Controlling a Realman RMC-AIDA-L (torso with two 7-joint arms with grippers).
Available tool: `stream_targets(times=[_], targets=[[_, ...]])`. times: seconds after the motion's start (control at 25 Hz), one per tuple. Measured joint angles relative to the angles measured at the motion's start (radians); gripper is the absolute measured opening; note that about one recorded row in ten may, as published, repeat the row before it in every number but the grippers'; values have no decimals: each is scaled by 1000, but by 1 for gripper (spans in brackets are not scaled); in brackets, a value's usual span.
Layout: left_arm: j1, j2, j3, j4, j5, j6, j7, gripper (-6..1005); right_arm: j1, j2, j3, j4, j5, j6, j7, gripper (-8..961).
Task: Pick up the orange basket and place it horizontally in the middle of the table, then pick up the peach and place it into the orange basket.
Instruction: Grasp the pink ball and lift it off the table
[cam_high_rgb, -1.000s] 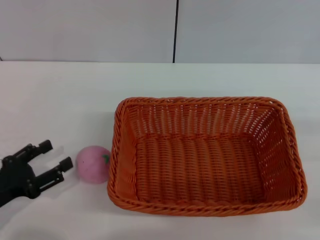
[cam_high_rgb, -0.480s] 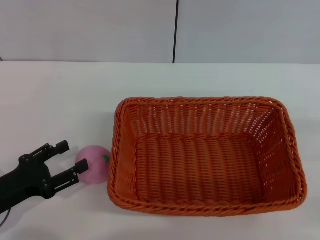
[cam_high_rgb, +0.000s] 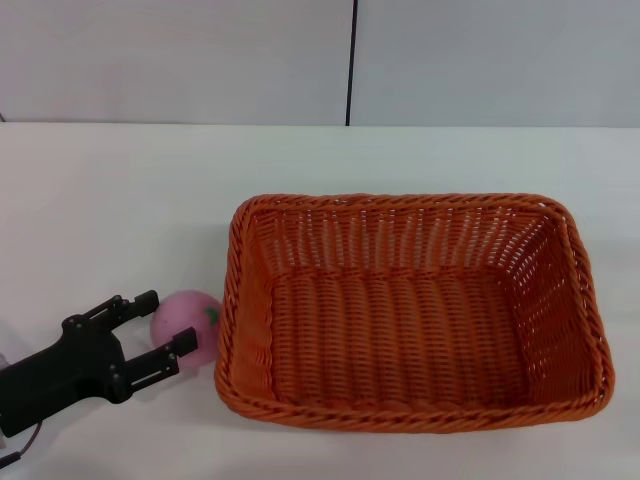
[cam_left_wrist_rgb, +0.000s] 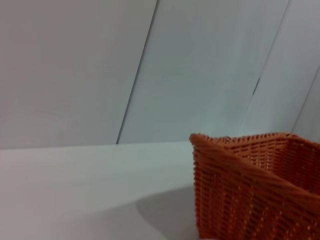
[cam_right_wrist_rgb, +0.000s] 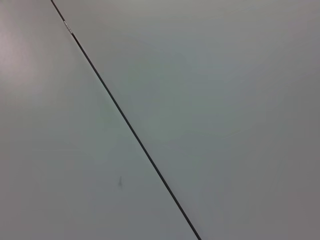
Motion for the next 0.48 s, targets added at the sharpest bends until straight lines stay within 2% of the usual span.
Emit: stream_targets(times=[0.48], targets=[[-8, -1, 63, -22, 0, 45, 1, 797, -4, 0, 0, 0, 0, 0, 0, 381]])
